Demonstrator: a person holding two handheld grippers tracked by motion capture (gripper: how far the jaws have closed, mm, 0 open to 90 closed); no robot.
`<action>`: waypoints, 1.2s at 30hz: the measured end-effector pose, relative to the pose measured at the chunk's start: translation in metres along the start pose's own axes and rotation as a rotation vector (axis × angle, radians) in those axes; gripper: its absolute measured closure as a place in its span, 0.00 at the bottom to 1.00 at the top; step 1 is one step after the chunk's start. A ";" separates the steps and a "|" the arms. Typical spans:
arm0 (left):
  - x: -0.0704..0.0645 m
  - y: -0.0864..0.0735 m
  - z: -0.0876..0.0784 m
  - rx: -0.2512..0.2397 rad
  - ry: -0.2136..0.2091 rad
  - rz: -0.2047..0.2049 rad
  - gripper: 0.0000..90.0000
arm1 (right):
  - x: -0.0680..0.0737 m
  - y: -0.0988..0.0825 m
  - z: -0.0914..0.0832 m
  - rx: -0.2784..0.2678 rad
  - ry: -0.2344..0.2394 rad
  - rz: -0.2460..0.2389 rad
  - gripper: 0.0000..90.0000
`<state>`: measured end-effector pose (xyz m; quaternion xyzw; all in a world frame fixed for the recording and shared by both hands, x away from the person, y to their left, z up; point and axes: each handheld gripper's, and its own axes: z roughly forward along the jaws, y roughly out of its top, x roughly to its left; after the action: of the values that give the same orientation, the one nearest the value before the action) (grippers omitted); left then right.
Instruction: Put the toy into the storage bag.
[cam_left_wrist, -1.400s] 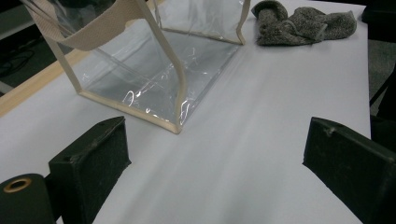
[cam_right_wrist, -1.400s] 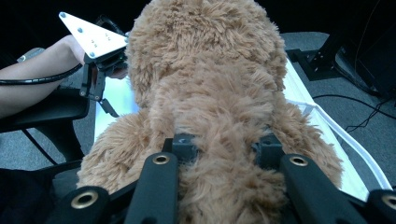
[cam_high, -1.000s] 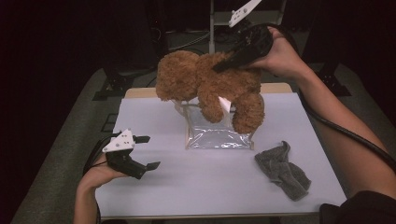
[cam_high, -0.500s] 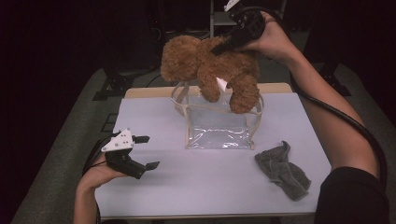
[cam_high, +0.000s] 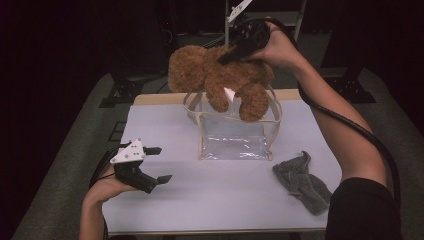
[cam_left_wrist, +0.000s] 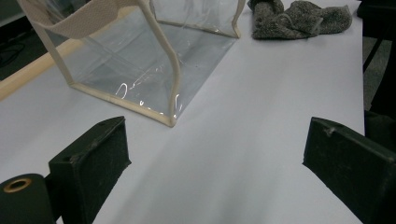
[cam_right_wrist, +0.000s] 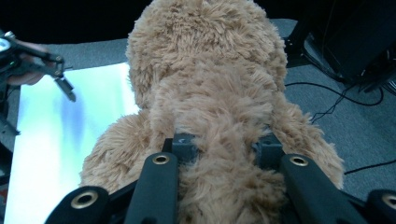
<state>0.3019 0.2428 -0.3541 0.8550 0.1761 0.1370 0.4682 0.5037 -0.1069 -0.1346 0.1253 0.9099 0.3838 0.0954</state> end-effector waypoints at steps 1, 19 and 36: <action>0.000 0.000 0.000 -0.003 0.001 -0.004 0.07 | 0.003 0.000 0.001 0.001 0.005 -0.004 0.76; 0.001 -0.002 0.000 0.010 -0.004 0.000 0.07 | -0.016 -0.028 0.009 0.003 0.007 0.087 0.76; -0.002 0.000 -0.002 0.018 -0.006 0.014 0.07 | -0.004 -0.063 0.020 0.016 0.026 0.099 0.76</action>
<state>0.2996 0.2432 -0.3531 0.8608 0.1700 0.1363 0.4599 0.5035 -0.1366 -0.1935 0.1659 0.9068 0.3823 0.0634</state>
